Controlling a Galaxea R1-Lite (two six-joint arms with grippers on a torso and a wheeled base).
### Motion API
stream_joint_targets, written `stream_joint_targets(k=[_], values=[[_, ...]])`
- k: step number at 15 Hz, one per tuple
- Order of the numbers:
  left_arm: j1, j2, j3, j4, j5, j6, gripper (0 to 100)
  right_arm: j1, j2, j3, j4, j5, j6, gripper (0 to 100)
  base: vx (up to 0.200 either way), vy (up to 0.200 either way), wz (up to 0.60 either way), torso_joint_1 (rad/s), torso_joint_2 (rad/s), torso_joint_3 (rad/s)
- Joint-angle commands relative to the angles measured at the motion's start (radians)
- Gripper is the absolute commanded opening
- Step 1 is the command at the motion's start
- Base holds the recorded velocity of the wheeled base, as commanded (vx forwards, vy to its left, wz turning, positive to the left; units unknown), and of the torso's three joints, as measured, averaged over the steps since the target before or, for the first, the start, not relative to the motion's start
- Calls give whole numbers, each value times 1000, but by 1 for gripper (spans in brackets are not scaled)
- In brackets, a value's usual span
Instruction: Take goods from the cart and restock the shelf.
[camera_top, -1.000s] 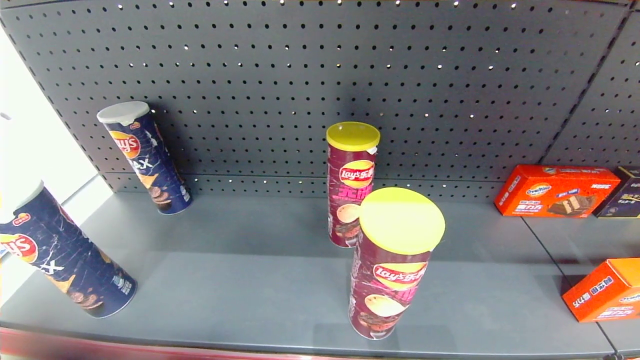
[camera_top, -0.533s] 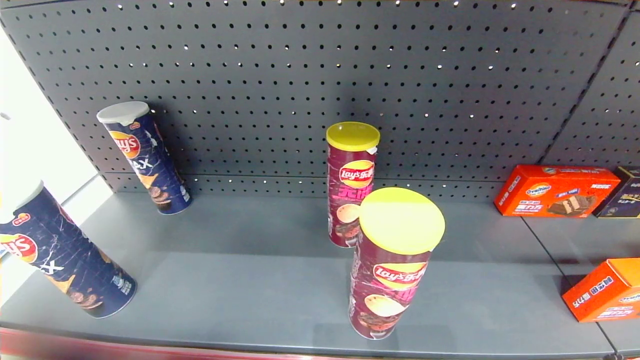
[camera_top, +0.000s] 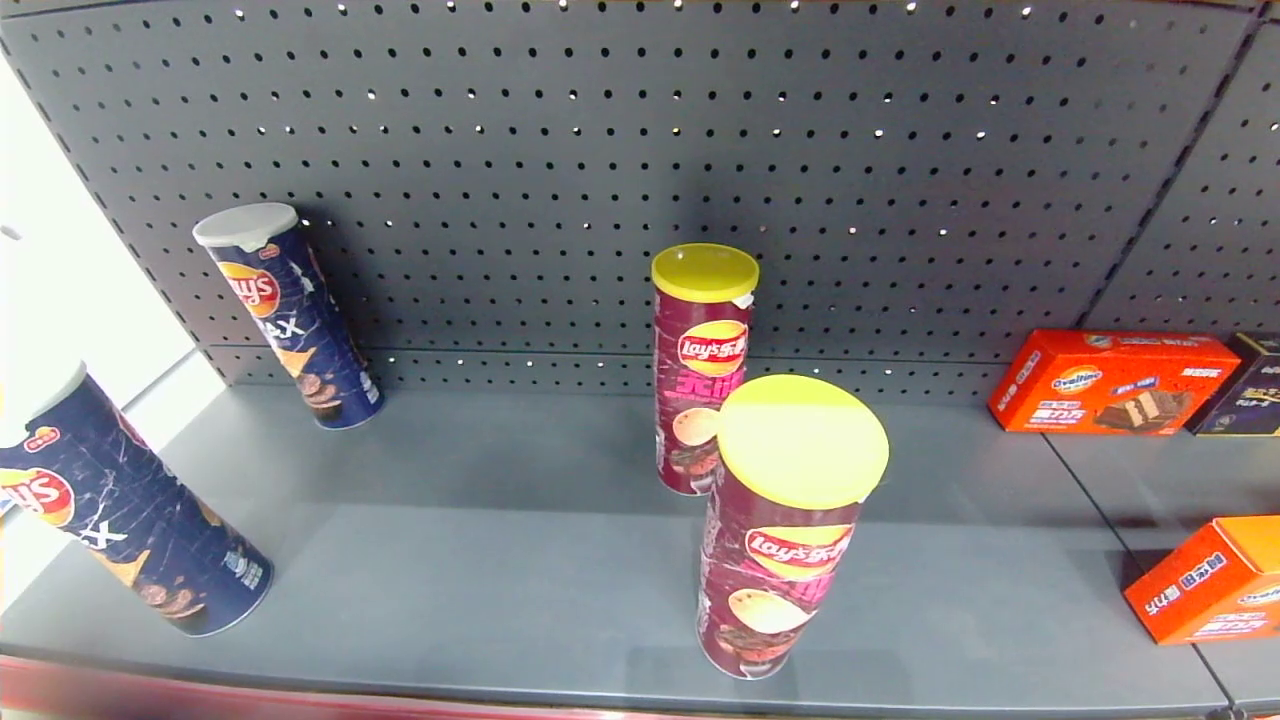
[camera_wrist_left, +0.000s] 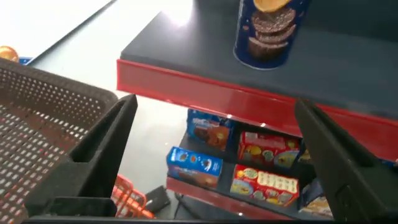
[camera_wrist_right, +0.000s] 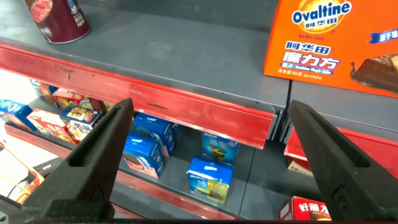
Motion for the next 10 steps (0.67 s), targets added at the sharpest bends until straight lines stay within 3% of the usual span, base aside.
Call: stream_joint_targets(k=[1, 2, 3, 4, 6, 10], values=[[-1, -2, 23, -5, -33, 21, 100, 1, 1, 0, 1, 1, -1, 100, 0, 0, 0, 0, 0, 0], [-1, -2, 26, -11, -135, 71, 100, 1, 1, 0, 1, 1, -1, 100, 0, 0, 0, 0, 0, 0], [-1, -2, 28, -13, -172, 90, 100, 1, 1, 0, 1, 1, -1, 100, 0, 0, 0, 0, 0, 0], [-1, -2, 30, 6, -301, 111, 100, 1, 1, 0, -1, 1, -1, 100, 0, 0, 0, 0, 0, 0], [-1, -2, 30, 33, -395, 125, 100, 1, 1, 0, -1, 1, -1, 100, 0, 0, 0, 0, 0, 0], [-1, -1, 28, 35, -401, 117, 100, 1, 1, 2, -1, 1, -1, 100, 0, 0, 0, 0, 0, 0]])
